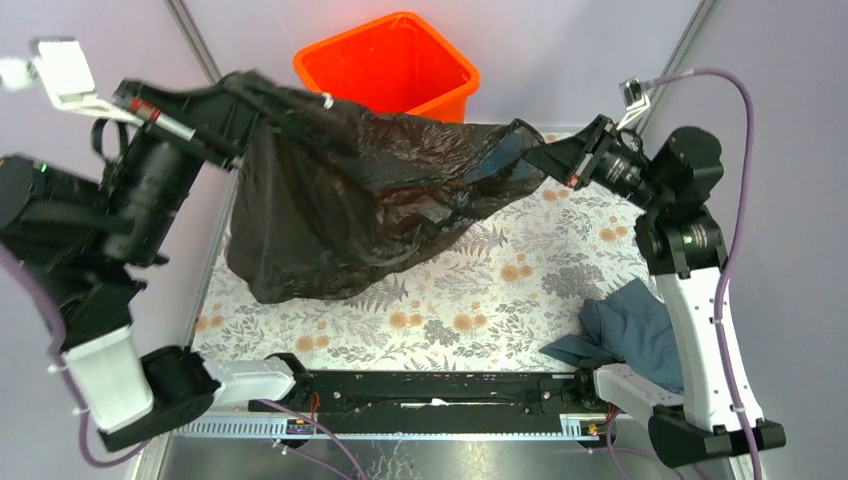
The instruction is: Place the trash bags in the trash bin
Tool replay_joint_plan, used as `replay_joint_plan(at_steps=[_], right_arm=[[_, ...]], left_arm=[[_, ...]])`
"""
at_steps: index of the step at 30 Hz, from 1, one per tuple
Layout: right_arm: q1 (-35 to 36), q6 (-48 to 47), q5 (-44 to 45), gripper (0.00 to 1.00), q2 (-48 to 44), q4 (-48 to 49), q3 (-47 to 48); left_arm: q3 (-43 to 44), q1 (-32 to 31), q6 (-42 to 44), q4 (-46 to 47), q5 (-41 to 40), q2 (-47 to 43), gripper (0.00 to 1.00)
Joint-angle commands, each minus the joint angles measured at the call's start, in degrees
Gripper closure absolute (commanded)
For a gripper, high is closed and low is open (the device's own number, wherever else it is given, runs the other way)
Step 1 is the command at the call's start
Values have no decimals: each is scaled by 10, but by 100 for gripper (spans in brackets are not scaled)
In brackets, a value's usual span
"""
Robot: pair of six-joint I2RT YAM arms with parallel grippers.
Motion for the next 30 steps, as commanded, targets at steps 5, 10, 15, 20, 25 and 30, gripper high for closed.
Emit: replay_joint_plan(at_steps=[5,10,15,20,25,30], right_arm=[[-1,-54,22,100,-31,-43,65],[-1,-60,3,100,-3,-68,79],[-1,-80,16,100,11,-65,185],[-1,-32,-2,100,-23,-7,31],[-1,-94,7,100,-1,-103,131],[-1,-116,41,100,30,-135,321]], left_arm=[[-175,-3,-11,153,-23,-68,100],[-62,-3,6,76,-39,-14,100],[-5,-2,7,117,48,-4,100],[-185,-3,-42,131,45,-43,100],[39,-3,8,69,82,44,100],[5,-3,47,181,25,-32,100]])
